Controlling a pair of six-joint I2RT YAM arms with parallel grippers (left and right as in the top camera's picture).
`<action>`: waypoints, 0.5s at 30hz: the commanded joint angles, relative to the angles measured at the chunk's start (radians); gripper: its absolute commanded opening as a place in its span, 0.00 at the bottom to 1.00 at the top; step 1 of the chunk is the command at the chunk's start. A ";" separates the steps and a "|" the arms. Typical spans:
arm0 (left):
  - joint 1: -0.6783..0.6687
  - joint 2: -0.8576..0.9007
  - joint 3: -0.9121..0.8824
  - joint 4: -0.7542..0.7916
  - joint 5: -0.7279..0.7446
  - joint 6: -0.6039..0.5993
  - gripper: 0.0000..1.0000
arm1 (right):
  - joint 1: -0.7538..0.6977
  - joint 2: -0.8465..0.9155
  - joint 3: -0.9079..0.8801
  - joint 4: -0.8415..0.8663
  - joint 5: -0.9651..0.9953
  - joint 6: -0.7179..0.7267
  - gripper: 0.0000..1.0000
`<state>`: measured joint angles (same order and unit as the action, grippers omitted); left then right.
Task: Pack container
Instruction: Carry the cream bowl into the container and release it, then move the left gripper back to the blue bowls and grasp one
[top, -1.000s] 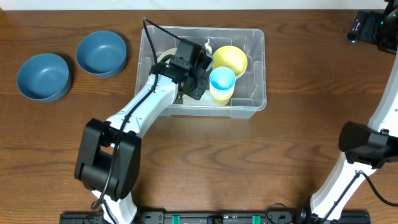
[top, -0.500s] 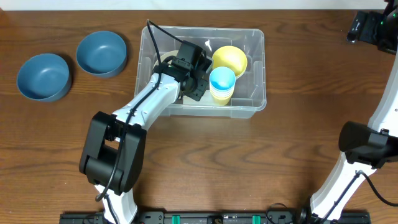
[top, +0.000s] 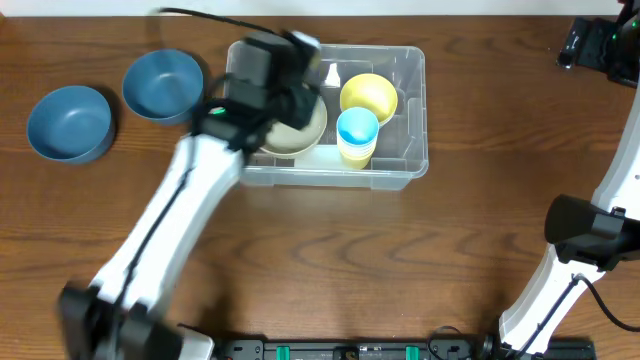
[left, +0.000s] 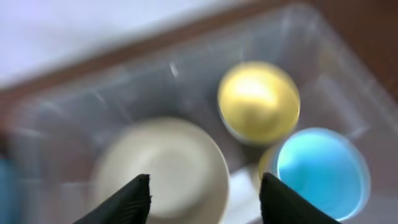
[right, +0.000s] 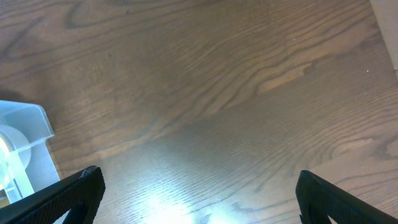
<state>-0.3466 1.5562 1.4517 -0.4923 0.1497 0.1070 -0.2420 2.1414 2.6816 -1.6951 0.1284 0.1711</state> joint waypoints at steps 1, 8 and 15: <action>0.082 -0.091 0.020 0.002 -0.052 -0.014 0.59 | -0.006 -0.024 0.013 -0.002 0.006 -0.012 0.99; 0.338 -0.077 0.019 0.107 -0.076 0.036 0.68 | -0.006 -0.024 0.013 -0.002 0.006 -0.012 0.99; 0.472 0.090 0.020 0.170 -0.045 0.077 0.78 | -0.006 -0.024 0.013 -0.002 0.006 -0.012 0.99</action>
<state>0.0986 1.5932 1.4704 -0.3313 0.0921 0.1593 -0.2420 2.1414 2.6816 -1.6951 0.1284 0.1711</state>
